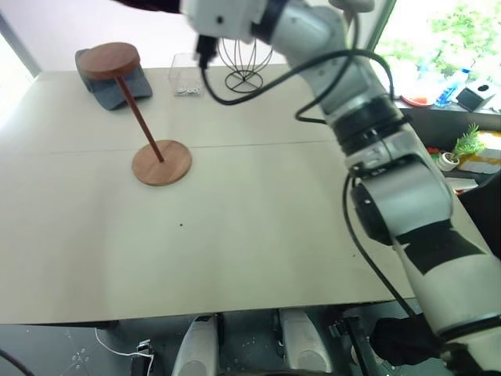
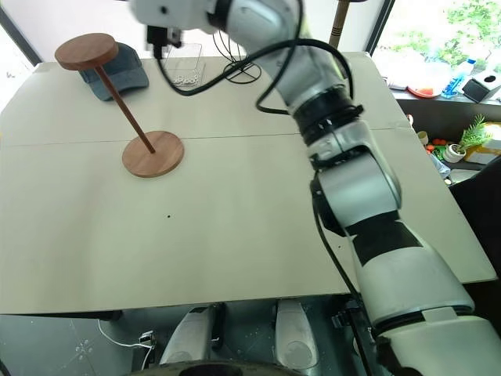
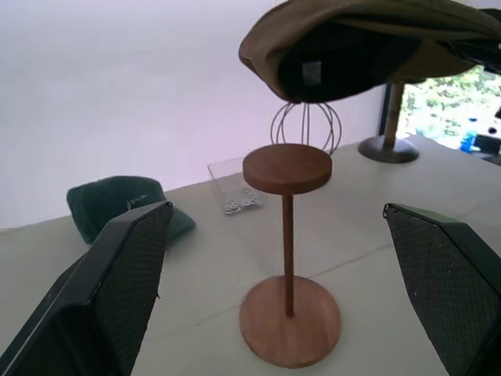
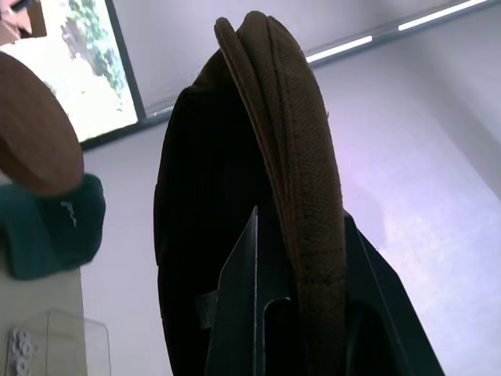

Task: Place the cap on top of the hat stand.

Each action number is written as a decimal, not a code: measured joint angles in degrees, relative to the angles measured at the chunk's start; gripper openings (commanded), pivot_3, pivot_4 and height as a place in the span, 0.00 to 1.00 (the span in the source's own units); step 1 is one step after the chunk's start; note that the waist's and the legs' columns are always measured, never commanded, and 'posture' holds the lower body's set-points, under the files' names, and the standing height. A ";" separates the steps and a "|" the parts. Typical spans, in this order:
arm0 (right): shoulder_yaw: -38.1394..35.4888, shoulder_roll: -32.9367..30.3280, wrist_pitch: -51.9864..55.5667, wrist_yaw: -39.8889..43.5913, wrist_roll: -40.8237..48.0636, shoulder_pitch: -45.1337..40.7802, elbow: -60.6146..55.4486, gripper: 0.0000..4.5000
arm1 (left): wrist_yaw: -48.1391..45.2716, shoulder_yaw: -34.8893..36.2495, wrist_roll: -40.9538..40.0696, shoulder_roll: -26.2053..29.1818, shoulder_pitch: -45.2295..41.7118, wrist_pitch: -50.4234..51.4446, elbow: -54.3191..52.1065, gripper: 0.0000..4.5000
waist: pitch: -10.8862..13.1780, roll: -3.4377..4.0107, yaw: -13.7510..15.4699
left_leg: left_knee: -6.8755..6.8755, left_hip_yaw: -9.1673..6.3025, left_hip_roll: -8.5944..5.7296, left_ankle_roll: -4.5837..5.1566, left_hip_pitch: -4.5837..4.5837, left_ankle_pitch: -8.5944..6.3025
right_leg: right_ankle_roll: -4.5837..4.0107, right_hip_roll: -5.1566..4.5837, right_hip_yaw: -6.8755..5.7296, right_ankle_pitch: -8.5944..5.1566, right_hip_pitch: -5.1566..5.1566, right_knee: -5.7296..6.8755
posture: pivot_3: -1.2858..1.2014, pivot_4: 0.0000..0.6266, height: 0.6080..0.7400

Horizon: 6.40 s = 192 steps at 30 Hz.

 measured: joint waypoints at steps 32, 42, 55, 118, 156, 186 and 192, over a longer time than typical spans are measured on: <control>6.30 13.87 -0.47 -16.66 -8.06 -5.26 21.77 0.01 | 7.48 -7.35 -5.88 -3.13 0.97 -5.00 1.59 1.00 | -0.06 -0.11 -0.10 | -0.37 0.00 0.74 -0.26 0.03 0.12 | -0.54 0.72 -0.02 0.20 -0.30 0.00 | 0.52 0.24 1.00; 8.87 12.58 -8.17 -11.63 -8.76 5.17 11.47 0.01 | 7.14 -10.67 -5.96 -1.73 -0.32 -8.09 4.81 1.00 | -0.09 -0.15 0.08 | -0.35 0.00 0.75 -0.25 0.03 0.13 | -0.50 0.74 -0.02 0.22 -0.28 0.04 | 0.52 0.24 1.00; 10.51 11.20 -3.80 -6.77 -8.36 14.33 4.75 0.39 | 6.90 -14.19 -6.03 -0.85 -1.53 -9.82 6.79 1.00 | -0.09 -0.16 0.14 | -0.30 0.00 0.77 -0.28 0.05 0.15 | -0.50 0.76 -0.01 0.23 -0.25 0.07 | 0.52 0.24 1.00; -23.22 -36.40 99.29 38.34 76.19 23.36 -48.41 1.00 | 32.64 -80.47 58.04 -3.11 -1.48 -25.85 -33.23 0.89 | 0.07 0.12 2.13 | 0.08 0.25 0.89 -0.13 -0.09 0.07 | -0.69 0.82 0.04 0.17 -0.16 -0.09 | 0.52 0.24 1.00; -22.42 -37.06 98.67 41.95 75.86 27.10 -52.31 1.00 | 27.52 -41.67 43.56 -4.69 9.09 -118.47 17.23 0.02 | 0.06 0.14 3.44 | 0.13 0.44 0.90 -0.13 -0.07 0.07 | -0.88 0.68 0.04 0.13 -0.16 -0.13 | 0.52 0.24 1.00; -17.84 -37.76 97.47 47.96 70.24 22.66 -47.19 1.00 | 30.67 -60.36 50.11 -1.76 -7.72 -139.83 53.71 0.51 | 0.05 0.17 3.09 | 0.07 0.53 0.94 -0.12 -0.08 0.07 | -0.59 0.69 0.04 0.28 -0.29 -0.01 | 0.52 0.24 1.00; -17.78 -37.58 97.22 48.55 69.56 22.65 -46.60 1.00 | 30.83 -59.27 48.74 -1.74 -3.41 -136.79 48.06 0.98 | 0.05 0.17 3.13 | 0.07 0.53 0.95 -0.13 -0.08 0.07 | -0.61 0.68 0.04 0.27 -0.29 -0.02 | 0.52 0.24 1.00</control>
